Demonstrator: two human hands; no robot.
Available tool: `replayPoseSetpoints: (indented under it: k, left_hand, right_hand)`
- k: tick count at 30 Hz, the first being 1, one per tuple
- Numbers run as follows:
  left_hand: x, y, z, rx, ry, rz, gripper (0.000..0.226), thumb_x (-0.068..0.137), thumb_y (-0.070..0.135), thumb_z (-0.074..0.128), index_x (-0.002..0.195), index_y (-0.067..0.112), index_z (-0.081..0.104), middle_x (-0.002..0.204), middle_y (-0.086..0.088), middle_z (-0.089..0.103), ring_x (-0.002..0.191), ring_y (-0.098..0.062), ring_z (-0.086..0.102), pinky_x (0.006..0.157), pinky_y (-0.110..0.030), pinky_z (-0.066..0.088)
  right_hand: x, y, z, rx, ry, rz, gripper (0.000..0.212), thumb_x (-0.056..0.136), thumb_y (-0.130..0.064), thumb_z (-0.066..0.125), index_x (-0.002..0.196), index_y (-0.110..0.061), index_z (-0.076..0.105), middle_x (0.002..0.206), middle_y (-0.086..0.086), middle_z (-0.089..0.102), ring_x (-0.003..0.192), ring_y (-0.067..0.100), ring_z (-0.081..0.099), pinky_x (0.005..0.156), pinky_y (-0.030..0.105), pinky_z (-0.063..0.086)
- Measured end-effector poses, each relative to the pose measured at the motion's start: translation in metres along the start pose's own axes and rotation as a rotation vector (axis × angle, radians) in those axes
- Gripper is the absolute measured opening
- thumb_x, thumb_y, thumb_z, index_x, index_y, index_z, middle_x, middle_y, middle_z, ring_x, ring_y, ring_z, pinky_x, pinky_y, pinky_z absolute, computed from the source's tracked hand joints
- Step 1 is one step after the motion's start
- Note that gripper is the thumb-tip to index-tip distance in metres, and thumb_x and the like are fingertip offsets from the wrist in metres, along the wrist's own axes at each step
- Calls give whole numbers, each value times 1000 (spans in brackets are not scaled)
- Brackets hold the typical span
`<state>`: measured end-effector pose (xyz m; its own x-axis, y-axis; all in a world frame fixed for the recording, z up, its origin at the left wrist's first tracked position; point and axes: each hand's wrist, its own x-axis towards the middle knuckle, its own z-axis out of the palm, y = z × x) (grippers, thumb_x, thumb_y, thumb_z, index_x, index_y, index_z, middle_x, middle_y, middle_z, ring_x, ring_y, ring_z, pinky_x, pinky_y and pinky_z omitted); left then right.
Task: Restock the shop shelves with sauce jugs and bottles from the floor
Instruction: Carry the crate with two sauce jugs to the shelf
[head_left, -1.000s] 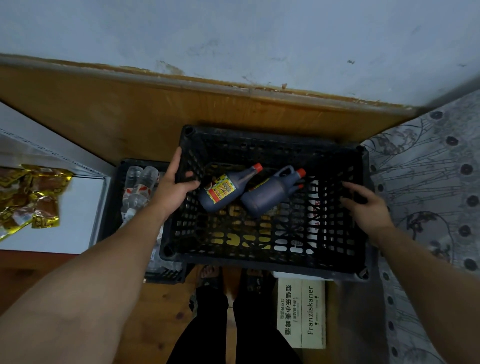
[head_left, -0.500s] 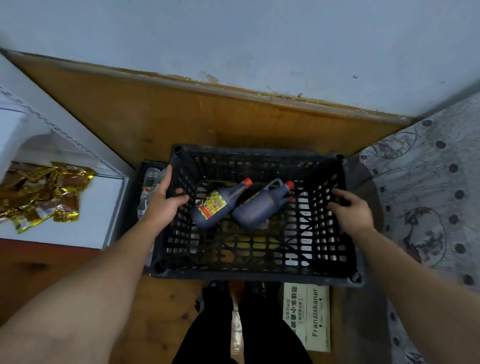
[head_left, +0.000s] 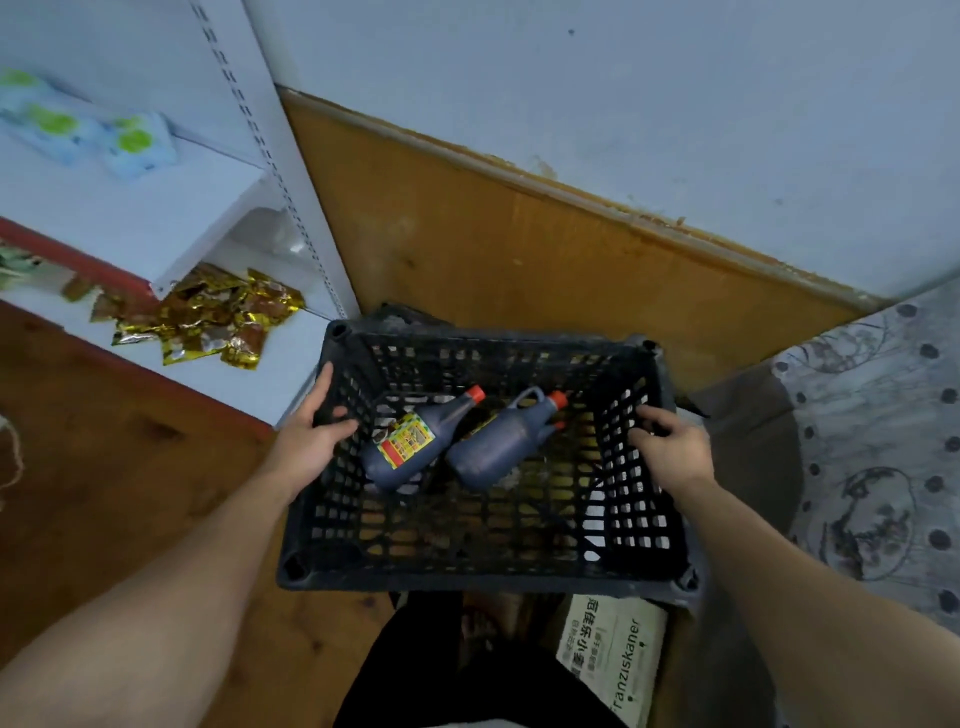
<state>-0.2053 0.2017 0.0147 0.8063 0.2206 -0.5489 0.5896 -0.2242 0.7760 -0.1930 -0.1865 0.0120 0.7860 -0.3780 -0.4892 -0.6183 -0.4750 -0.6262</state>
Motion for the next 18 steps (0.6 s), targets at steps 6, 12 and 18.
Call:
replayPoseSetpoints:
  k: [6, 12, 18]
  left_hand:
    - [-86, -64, -32, -130, 146, -65, 66, 92, 11, 60, 141, 49, 35, 134, -3, 56, 123, -21, 54, 101, -42, 42]
    - [-169, -137, -59, -272, 336, -169, 56, 93, 16, 60, 137, 46, 43, 128, -10, 60, 83, -22, 57, 63, -29, 39]
    - [-264, -214, -84, -436, 539, -242, 52, 96, 18, 57, 141, 41, 42, 142, -12, 49, 90, -23, 58, 66, -29, 41]
  right_hand:
    - [-32, -11, 18, -92, -165, -118, 39, 91, -26, 62, 130, -25, 57, 118, 1, 61, 76, 20, 62, 61, 33, 49]
    - [-69, -33, 62, -265, -339, -241, 36, 91, -29, 61, 127, -29, 58, 120, 3, 62, 60, 22, 57, 47, 29, 42]
    - [-130, -50, 128, -410, -534, -413, 35, 93, -29, 61, 128, -28, 57, 127, 4, 60, 53, 20, 53, 47, 30, 46]
